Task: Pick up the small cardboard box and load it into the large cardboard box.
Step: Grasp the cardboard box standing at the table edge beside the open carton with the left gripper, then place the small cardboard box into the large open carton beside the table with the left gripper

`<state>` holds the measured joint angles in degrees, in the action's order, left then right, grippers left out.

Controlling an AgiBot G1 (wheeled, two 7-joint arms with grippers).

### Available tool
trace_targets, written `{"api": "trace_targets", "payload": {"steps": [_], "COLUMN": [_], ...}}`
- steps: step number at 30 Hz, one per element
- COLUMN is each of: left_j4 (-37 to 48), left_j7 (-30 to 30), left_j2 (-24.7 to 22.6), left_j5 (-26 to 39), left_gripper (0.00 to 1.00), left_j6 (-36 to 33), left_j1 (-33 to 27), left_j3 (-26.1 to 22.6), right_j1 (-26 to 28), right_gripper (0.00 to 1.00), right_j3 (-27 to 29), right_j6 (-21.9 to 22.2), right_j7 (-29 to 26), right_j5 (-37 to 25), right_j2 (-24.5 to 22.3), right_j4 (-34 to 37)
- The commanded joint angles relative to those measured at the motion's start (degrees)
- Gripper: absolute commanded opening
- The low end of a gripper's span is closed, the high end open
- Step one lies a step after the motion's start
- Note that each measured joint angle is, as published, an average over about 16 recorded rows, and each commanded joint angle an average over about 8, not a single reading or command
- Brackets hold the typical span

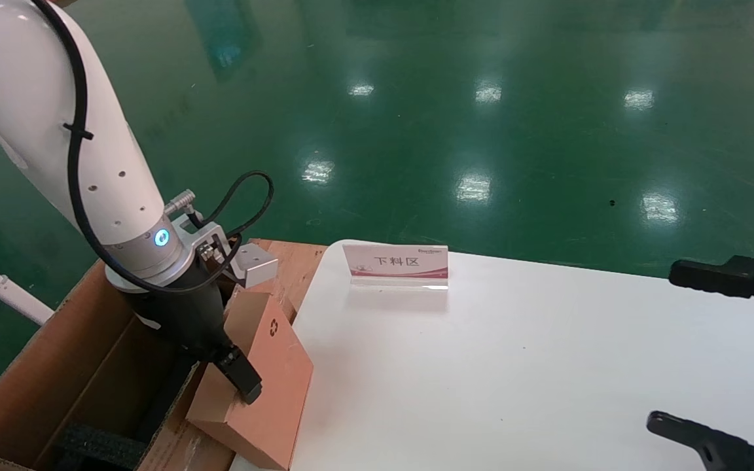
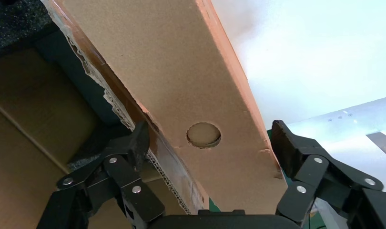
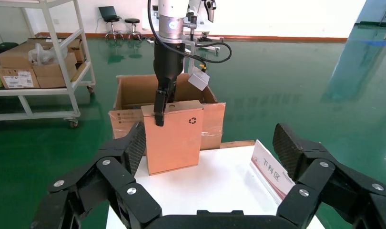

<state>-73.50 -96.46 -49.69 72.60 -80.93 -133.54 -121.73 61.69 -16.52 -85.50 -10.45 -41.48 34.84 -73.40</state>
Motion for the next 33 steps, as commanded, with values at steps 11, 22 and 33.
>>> {"api": "trace_targets", "payload": {"steps": [11,22,33], "left_j4": [-0.04,0.02,-1.74], "left_j7": [-0.04,-0.01,2.45], "left_j2": [0.00,0.00,2.80], "left_j5": [0.02,0.05,-3.57], "left_gripper": [0.00,0.00,0.00], "left_j6": [0.08,0.30,-4.12], "left_j1": [0.08,0.22,-10.12], "left_j3": [0.05,0.08,4.17], "right_j1": [0.00,0.00,0.02], "right_gripper": [0.00,0.00,0.00], "right_j3": [0.00,0.00,-0.03], "right_j6": [0.00,0.00,-0.01], "right_j7": [0.00,0.00,0.03], "right_j5": [-0.02,-0.02,-0.01], "right_j2": [0.00,0.00,0.00], "right_j4": [0.00,0.00,0.04]}}
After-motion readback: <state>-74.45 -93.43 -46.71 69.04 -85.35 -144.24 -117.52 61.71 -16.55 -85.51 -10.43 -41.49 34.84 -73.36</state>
